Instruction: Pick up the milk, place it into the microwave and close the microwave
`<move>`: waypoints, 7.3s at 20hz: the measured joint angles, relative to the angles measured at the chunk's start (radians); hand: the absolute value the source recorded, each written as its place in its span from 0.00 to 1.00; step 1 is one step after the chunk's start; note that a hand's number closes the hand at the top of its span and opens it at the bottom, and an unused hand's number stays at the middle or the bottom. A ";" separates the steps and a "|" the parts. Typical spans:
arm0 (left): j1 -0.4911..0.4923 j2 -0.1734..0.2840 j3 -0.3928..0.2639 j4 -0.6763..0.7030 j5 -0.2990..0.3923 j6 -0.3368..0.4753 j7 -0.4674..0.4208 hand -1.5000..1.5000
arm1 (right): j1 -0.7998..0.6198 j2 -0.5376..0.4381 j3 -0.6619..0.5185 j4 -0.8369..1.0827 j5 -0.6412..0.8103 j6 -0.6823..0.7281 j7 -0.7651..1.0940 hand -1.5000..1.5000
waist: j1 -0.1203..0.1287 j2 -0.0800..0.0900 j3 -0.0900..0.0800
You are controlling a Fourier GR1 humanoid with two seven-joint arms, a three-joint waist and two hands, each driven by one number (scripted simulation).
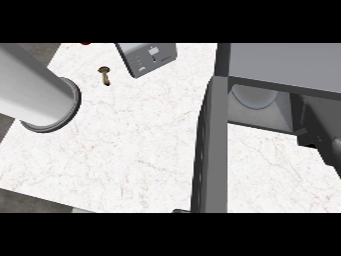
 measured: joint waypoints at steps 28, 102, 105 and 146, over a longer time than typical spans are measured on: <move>-0.040 -0.044 -0.106 0.069 -0.104 -0.046 0.011 0.00 | -0.083 0.135 0.043 0.005 0.025 -0.163 0.076 0.00 | -0.038 -0.003 0.015; -0.440 -0.251 -1.383 0.838 -1.003 0.561 -0.523 1.00 | 1.456 0.113 0.251 -1.503 -0.465 0.825 0.101 0.00 | -0.277 -0.095 -0.026; -0.493 -0.245 -1.462 0.868 -0.947 0.693 -0.513 1.00 | 1.487 0.094 0.270 -1.604 -0.507 0.850 0.151 0.00 | -0.287 -0.092 -0.026; -1.142 -0.259 -1.515 1.277 -0.244 1.223 -0.653 1.00 | 1.511 -0.038 0.302 -2.101 -0.812 0.781 0.546 0.00 | -0.429 -0.038 -0.023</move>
